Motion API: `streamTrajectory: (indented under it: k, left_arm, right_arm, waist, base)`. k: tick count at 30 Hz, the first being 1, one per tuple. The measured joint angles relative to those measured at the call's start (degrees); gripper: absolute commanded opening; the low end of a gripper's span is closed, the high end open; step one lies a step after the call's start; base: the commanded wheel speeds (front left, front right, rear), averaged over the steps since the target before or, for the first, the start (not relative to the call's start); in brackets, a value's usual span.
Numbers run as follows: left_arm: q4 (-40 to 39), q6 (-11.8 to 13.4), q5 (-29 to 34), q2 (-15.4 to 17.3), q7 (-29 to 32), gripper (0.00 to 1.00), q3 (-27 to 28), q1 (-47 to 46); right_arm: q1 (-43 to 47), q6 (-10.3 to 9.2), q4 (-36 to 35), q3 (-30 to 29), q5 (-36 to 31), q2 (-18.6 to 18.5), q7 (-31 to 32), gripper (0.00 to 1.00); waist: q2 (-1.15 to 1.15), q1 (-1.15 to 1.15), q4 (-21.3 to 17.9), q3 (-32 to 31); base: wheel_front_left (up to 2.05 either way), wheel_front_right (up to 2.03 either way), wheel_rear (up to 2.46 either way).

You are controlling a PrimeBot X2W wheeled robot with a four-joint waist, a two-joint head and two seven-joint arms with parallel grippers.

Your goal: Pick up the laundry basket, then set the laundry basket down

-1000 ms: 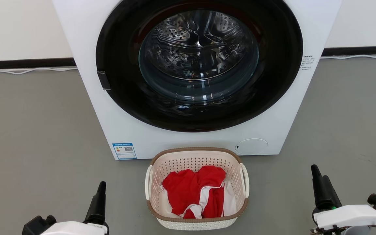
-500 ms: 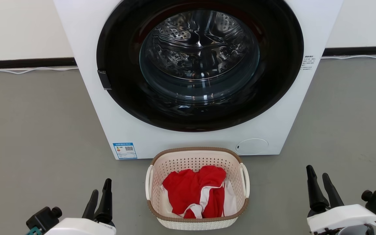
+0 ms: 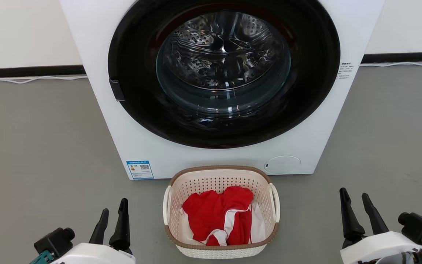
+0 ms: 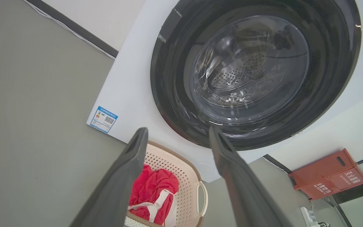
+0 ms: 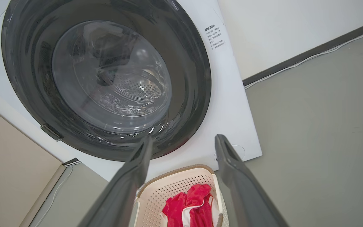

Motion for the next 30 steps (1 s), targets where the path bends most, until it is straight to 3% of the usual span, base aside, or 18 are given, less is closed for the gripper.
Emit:
streamTrajectory:
  k: [30]
  left_arm:
    - [-0.03, 1.42, 20.53, 0.19, -4.99, 1.0, -1.02, 0.04]
  right_arm:
    - [-0.02, 0.01, 1.15, -2.01, -21.61, -0.51, -5.11, 1.0]
  waist:
    - [0.0, -0.01, -0.49, 0.37]
  base:
    - [0.0, 0.0, 0.0]
